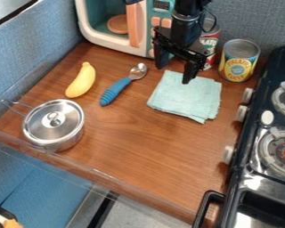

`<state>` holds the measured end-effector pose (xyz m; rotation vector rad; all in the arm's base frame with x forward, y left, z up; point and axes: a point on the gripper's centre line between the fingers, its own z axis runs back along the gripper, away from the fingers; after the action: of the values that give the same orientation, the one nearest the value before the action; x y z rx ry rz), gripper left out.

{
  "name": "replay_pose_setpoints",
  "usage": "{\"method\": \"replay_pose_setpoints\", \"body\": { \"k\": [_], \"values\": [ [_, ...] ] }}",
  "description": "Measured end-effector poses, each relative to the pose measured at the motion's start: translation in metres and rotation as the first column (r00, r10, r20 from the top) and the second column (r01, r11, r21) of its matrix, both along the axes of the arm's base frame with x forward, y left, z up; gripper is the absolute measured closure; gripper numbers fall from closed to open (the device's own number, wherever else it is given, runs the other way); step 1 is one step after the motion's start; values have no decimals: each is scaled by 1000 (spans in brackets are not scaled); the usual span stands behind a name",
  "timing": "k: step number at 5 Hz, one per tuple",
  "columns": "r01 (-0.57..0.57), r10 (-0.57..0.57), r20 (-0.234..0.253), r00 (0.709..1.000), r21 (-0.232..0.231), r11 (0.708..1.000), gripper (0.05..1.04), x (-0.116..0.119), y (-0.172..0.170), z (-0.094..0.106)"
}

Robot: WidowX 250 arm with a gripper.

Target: Put the plastic banana on top of the blue cloth

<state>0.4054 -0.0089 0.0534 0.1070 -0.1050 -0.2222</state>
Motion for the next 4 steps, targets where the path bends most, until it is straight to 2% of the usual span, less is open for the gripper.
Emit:
{"method": "replay_pose_setpoints", "body": {
  "k": [1, 2, 3, 4],
  "values": [
    [-7, 7, -39, 999, 1, 1000, 85, -4, 1, -15],
    [-122, 122, -63, 990, 6, 992, 85, -13, 45, -20],
    [-245, 245, -40, 969, -10, 969, 85, -24, 103, -12],
    [-259, 258, -32, 965, 0, 966, 85, -38, 142, -9]
  ]
}}
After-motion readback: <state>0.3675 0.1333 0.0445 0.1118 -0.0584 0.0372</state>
